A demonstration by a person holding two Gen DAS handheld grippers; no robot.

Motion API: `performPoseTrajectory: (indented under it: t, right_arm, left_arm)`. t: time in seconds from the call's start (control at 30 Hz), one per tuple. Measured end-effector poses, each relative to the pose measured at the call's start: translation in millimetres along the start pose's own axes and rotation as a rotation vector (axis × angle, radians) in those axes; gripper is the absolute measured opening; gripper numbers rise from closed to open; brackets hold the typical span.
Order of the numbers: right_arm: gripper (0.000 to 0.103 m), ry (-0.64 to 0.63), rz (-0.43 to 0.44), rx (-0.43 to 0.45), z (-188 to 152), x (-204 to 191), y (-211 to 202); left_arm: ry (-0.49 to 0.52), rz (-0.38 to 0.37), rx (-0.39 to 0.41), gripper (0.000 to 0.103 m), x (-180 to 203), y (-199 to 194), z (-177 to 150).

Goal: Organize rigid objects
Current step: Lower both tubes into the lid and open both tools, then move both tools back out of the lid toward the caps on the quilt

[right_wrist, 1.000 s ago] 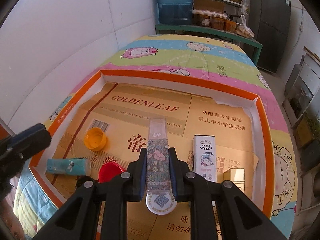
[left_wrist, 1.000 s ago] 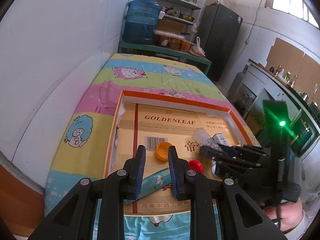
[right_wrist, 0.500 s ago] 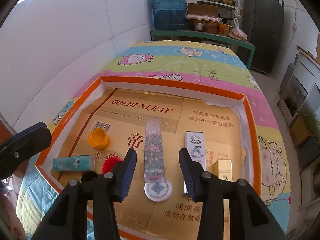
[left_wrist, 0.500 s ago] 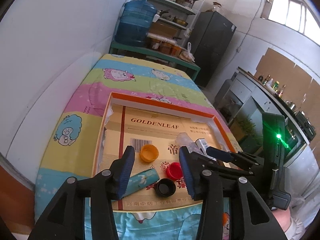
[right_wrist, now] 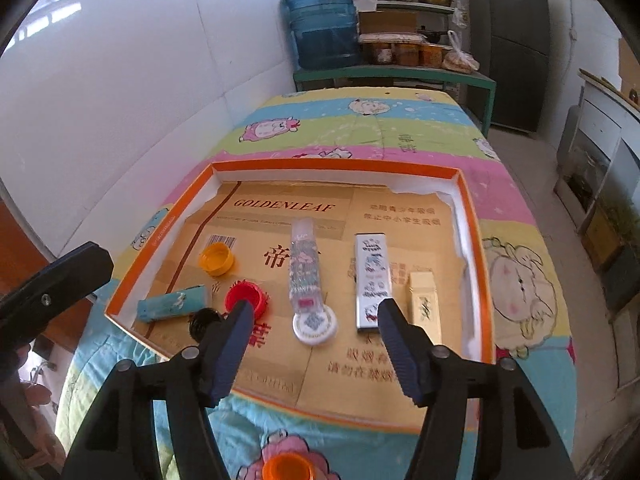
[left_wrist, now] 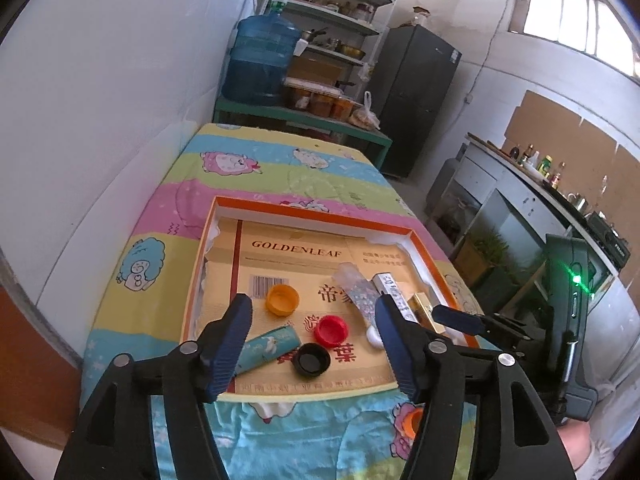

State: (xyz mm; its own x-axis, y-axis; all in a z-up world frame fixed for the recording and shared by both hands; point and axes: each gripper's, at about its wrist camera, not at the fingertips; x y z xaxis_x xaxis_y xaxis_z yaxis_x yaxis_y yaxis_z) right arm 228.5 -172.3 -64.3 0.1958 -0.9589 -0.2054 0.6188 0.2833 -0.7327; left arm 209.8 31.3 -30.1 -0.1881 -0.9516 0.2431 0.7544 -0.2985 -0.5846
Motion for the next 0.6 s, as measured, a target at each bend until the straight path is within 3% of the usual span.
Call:
performPoseTrajectory:
  t: [0.4, 0.6]
  right_arm:
    - [0.064, 0.027, 0.009, 0.045, -28.2, 0.0, -49.1]
    - [0.064, 0.017, -0.011, 0.070, -47.7, -5.1, -76.8]
  left_arm:
    - [0.079, 0.063, 0.016, 0.074, 24.8, -36.2, -20.5]
    - [0.126, 0.080, -0.018, 0.074, 36.6, -50.6, -37.1]
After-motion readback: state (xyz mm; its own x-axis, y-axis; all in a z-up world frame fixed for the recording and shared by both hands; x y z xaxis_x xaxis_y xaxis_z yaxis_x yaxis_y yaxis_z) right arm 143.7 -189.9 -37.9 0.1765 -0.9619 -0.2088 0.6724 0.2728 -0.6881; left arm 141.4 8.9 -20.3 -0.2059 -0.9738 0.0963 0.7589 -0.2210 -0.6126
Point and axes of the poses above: each gripper's, at about its wrist camera, not at the fingertips, and y roughly the way its jaws point, x to its right, z to its top, and after that the axes turned 4 degrees about y, right-handed
